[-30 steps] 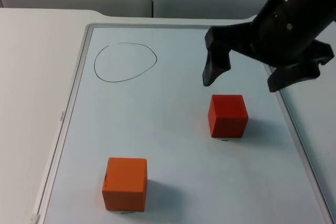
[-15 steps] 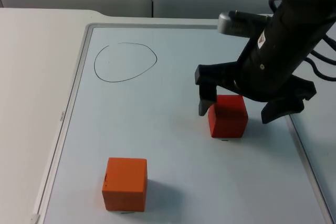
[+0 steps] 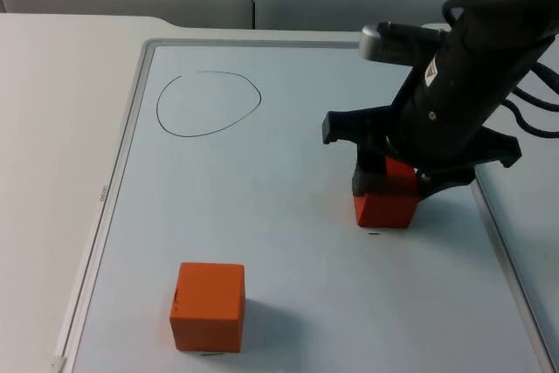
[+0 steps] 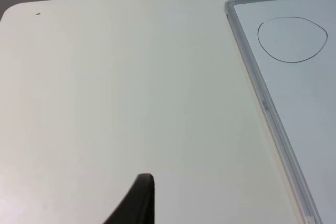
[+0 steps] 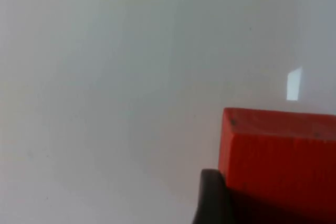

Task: Pick up one cube with the left hand and another cube with the right hand. First place the cube in the right hand at the target position, then stack the cube in the left hand on top.

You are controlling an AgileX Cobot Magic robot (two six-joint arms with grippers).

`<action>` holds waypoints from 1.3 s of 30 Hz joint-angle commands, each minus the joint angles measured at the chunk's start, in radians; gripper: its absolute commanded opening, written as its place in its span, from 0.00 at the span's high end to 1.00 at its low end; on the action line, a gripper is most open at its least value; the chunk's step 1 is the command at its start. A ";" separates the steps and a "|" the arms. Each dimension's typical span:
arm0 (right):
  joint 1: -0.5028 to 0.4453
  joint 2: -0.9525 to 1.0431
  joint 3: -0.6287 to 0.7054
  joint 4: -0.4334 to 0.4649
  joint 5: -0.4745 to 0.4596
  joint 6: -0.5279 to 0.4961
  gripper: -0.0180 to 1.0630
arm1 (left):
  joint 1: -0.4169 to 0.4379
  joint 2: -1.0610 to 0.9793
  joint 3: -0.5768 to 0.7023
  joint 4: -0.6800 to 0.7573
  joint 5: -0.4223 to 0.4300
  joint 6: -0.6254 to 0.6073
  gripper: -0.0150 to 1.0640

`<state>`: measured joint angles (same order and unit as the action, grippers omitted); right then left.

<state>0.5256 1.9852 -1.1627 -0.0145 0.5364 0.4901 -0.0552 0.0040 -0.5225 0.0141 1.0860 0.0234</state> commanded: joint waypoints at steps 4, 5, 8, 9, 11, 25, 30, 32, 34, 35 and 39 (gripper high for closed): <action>0.005 -0.058 -0.007 -0.039 -0.008 -0.055 0.99 | 0.006 -0.004 0.008 -0.005 -0.008 -0.004 0.01; 0.005 -0.058 -0.007 -0.039 -0.008 -0.055 0.99 | 0.006 -0.004 0.008 -0.005 -0.008 -0.004 0.01; 0.005 -0.147 -0.020 -0.037 0.043 -0.163 0.99 | 0.006 -0.004 0.008 -0.005 -0.008 -0.004 0.01; 0.005 -0.147 -0.020 -0.037 0.043 -0.163 0.99 | 0.006 -0.004 0.008 -0.005 -0.008 -0.004 0.01; 0.005 -0.232 -0.050 -0.037 0.117 -0.251 0.99 | 0.006 -0.004 0.008 -0.005 -0.008 -0.004 0.01; -0.001 -0.839 -0.097 -0.049 0.303 -0.534 0.99 | 0.006 -0.004 0.008 -0.005 -0.008 -0.004 0.01; -0.060 -0.949 -0.097 -0.036 0.354 -0.552 0.99 | 0.006 -0.004 0.008 -0.005 -0.008 -0.004 0.01; -0.073 -0.960 -0.097 -0.032 0.355 -0.552 0.99 | 0.006 -0.004 0.008 -0.005 -0.008 -0.004 0.01; -0.076 -0.960 -0.097 -0.024 0.355 -0.552 0.99 | 0.006 -0.004 0.008 -0.005 -0.008 -0.004 0.01; -0.076 -0.960 -0.097 -0.002 0.353 -0.559 0.99 | 0.006 -0.004 0.008 -0.005 -0.008 -0.004 0.01; -0.076 -0.960 -0.097 0.082 0.330 -0.617 0.99 | 0.006 -0.004 0.008 -0.005 -0.008 -0.004 0.01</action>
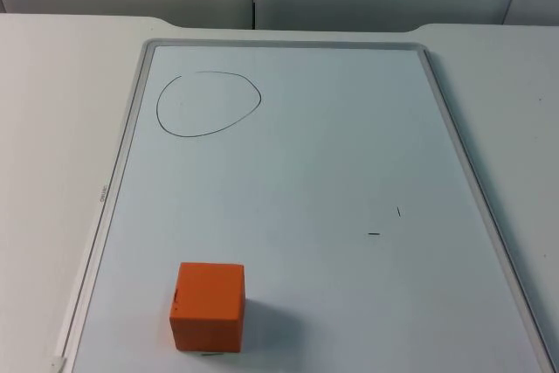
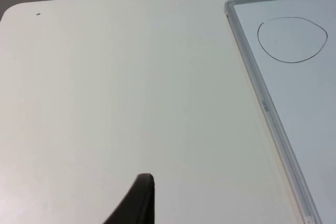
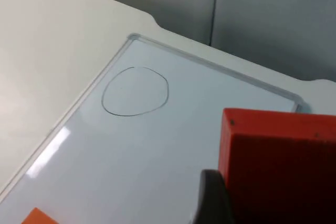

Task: Pick up one cube with the left hand and another cube with the right hand. First place the cube in the right hand at the target position, then stack the cube in the left hand on top.

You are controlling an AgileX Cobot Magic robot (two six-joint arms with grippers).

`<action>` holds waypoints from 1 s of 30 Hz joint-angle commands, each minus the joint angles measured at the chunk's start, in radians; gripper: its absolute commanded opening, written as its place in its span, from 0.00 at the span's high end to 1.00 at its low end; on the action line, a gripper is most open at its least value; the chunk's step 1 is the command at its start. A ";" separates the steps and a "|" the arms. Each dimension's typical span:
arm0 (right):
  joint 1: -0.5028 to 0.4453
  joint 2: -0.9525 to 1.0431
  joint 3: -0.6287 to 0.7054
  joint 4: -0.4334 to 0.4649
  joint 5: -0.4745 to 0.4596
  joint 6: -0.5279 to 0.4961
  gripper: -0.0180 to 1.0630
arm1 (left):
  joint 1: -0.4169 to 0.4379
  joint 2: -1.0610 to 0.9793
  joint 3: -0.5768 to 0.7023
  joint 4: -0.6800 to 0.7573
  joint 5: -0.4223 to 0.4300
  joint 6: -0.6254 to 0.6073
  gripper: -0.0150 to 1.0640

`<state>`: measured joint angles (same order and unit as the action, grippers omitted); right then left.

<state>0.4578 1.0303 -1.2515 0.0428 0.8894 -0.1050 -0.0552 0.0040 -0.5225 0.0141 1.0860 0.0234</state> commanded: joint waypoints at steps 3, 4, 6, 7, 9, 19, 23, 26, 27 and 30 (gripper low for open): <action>-0.008 -0.005 -0.008 0.069 -0.034 -0.056 0.99 | 0.006 -0.004 0.008 -0.005 -0.008 -0.004 0.01; -0.008 -0.005 -0.008 0.069 -0.036 -0.056 0.99 | 0.006 -0.004 0.008 -0.005 -0.008 -0.004 0.01; -0.008 -0.005 -0.008 0.071 -0.040 -0.056 0.99 | 0.006 -0.004 0.008 -0.005 -0.008 -0.004 0.01; -0.008 -0.005 -0.008 0.071 -0.041 -0.056 0.99 | 0.006 -0.004 0.008 -0.007 -0.008 -0.004 0.01; -0.008 -0.005 -0.008 0.071 -0.045 -0.056 0.99 | 0.006 -0.004 0.008 -0.041 -0.008 -0.004 0.01; -0.008 -0.005 -0.008 0.071 -0.065 -0.056 0.99 | 0.006 0.176 -0.080 -0.352 -0.104 0.079 0.01; -0.008 -0.005 -0.008 0.071 -0.069 -0.056 0.99 | 0.006 0.318 -0.118 -0.487 -0.165 0.200 0.01; -0.008 -0.005 -0.008 0.071 -0.073 -0.056 0.99 | 0.006 0.500 -0.152 -0.635 -0.177 0.350 0.01; -0.008 -0.005 -0.008 0.071 -0.073 -0.056 0.99 | 0.006 0.500 -0.152 -0.635 -0.177 0.350 0.01; -0.008 -0.005 -0.008 0.071 -0.075 -0.056 0.99 | 0.006 0.718 -0.190 -0.732 -0.175 0.461 0.01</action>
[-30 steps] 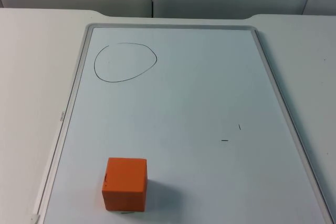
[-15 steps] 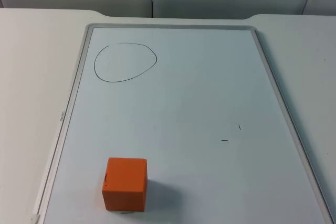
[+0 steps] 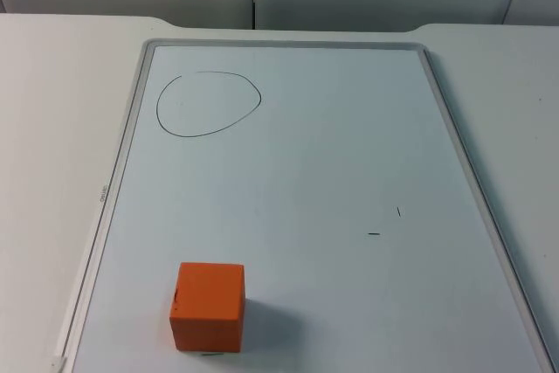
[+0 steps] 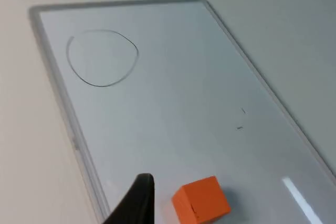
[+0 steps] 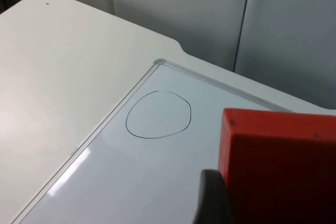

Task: Pick up one cube with the left hand and another cube with the right hand. First place the cube in the right hand at the target position, then stack the cube in the left hand on top.

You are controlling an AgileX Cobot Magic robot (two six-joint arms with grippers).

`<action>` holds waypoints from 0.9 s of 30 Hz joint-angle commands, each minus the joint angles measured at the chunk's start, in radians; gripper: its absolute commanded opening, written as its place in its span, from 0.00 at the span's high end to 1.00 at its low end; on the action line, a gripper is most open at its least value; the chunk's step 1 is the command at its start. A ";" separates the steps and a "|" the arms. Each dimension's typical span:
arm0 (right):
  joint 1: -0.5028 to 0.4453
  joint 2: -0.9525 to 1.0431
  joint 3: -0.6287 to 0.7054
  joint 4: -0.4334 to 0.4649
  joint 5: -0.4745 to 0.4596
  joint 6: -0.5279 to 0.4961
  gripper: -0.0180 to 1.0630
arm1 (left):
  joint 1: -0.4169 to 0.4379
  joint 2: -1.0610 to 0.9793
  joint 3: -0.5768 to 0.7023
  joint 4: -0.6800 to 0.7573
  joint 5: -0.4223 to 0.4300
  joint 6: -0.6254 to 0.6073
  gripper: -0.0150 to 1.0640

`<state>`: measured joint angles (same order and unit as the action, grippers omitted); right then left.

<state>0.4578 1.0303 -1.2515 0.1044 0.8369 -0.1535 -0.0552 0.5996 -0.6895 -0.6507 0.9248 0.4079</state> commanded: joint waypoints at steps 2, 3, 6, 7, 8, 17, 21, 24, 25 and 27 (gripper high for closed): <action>-0.008 -0.005 -0.008 0.008 -0.023 -0.007 0.99 | 0.004 0.175 -0.033 -0.080 -0.012 0.098 0.01; -0.008 -0.005 -0.008 0.007 -0.025 -0.007 0.99 | 0.000 0.236 -0.043 -0.082 -0.012 0.111 0.01; -0.008 -0.005 -0.008 0.005 -0.027 -0.007 0.99 | -0.036 0.406 -0.058 -0.107 -0.010 0.153 0.02; -0.008 -0.005 -0.008 0.005 -0.027 -0.007 0.99 | -0.061 0.461 -0.059 -0.119 -0.017 0.170 0.02; -0.008 -0.005 -0.008 0.005 -0.027 -0.007 0.99 | -0.061 0.461 -0.059 -0.119 -0.017 0.170 0.02; -0.008 -0.005 -0.008 0.002 -0.034 -0.011 0.99 | -0.341 0.788 -0.091 -0.090 -0.252 0.070 0.02; -0.008 0.009 -0.006 0.002 -0.033 -0.011 0.99 | -0.448 0.903 -0.109 0.011 -0.352 -0.093 0.02; -0.008 0.025 -0.004 0.002 -0.031 -0.011 0.99 | -0.488 0.963 -0.116 0.076 -0.379 -0.176 0.02; -0.008 0.035 -0.004 0.002 -0.026 -0.011 0.99 | -0.503 0.992 -0.116 0.085 -0.389 -0.197 0.02; -0.008 0.057 -0.004 0.002 -0.024 -0.011 0.99 | -0.520 1.041 -0.116 0.090 -0.402 -0.218 0.02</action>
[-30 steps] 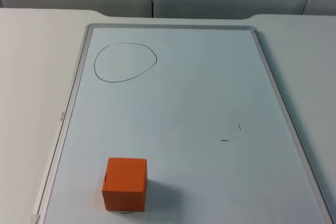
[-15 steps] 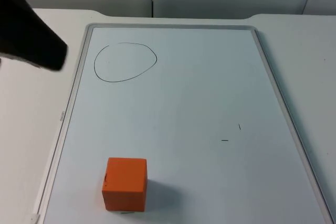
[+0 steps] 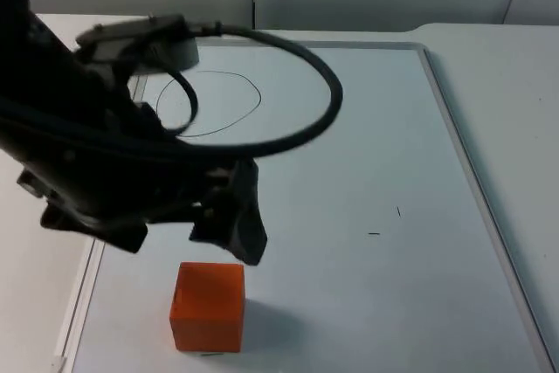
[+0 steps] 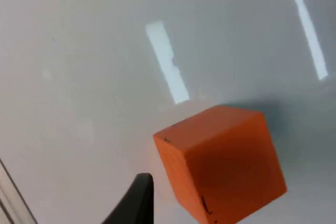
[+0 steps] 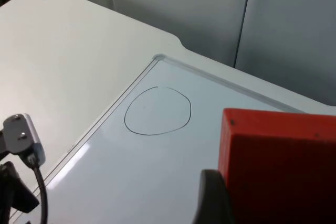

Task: Pick up one cube with the left hand and another cube with the right hand. First place the cube in the right hand at the target position, then stack the cube in the left hand on top.

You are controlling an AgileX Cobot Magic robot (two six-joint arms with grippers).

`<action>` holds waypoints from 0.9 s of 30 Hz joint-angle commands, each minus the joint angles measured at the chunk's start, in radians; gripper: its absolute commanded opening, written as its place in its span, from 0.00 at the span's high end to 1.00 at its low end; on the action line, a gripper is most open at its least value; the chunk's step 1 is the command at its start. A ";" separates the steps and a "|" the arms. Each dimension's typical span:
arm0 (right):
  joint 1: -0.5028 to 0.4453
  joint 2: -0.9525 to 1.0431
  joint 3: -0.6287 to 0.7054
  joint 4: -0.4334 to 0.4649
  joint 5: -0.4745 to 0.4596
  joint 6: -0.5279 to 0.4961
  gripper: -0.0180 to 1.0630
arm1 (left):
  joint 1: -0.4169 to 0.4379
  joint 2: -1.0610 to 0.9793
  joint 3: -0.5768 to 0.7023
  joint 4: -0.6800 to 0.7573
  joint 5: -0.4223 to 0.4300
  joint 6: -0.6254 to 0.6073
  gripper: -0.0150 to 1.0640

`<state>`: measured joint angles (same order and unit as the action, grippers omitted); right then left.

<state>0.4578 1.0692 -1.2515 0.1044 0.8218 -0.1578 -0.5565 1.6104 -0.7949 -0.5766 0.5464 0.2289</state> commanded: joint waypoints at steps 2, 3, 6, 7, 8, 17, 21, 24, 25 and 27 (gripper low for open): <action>-0.008 0.029 -0.004 0.002 -0.009 -0.007 0.99 | -0.021 0.055 -0.010 0.018 -0.030 -0.051 0.02; -0.008 0.038 -0.004 0.002 -0.009 -0.007 0.99 | -0.021 0.075 -0.010 0.018 -0.035 -0.056 0.02; -0.008 0.061 -0.004 0.004 -0.009 -0.007 0.99 | -0.021 0.124 -0.010 0.016 -0.053 -0.075 0.02; -0.008 0.061 -0.004 0.004 -0.009 -0.007 0.99 | -0.021 0.124 -0.010 0.016 -0.053 -0.075 0.02; -0.008 0.063 -0.004 0.004 -0.011 -0.007 0.99 | -0.021 0.129 -0.010 0.015 -0.054 -0.075 0.02; -0.008 0.063 -0.004 0.004 -0.011 -0.007 0.99 | -0.059 0.137 -0.010 0.012 -0.106 -0.082 0.02; -0.008 0.063 -0.004 0.005 -0.011 -0.007 0.99 | -0.095 0.144 -0.010 0.014 -0.159 -0.082 0.02; -0.008 0.063 -0.004 0.005 -0.009 -0.007 0.99 | -0.101 0.164 -0.010 0.014 -0.172 -0.082 0.02; -0.008 0.063 -0.004 0.005 -0.009 -0.007 0.99 | -0.101 0.173 -0.010 0.016 -0.172 -0.082 0.02; -0.008 0.063 -0.004 0.005 -0.009 -0.007 0.99 | -0.101 0.191 -0.010 0.016 -0.173 -0.082 0.02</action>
<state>0.4549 1.1329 -1.2515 0.1044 0.8218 -0.1578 -0.6504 1.7917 -0.8032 -0.5597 0.3851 0.1544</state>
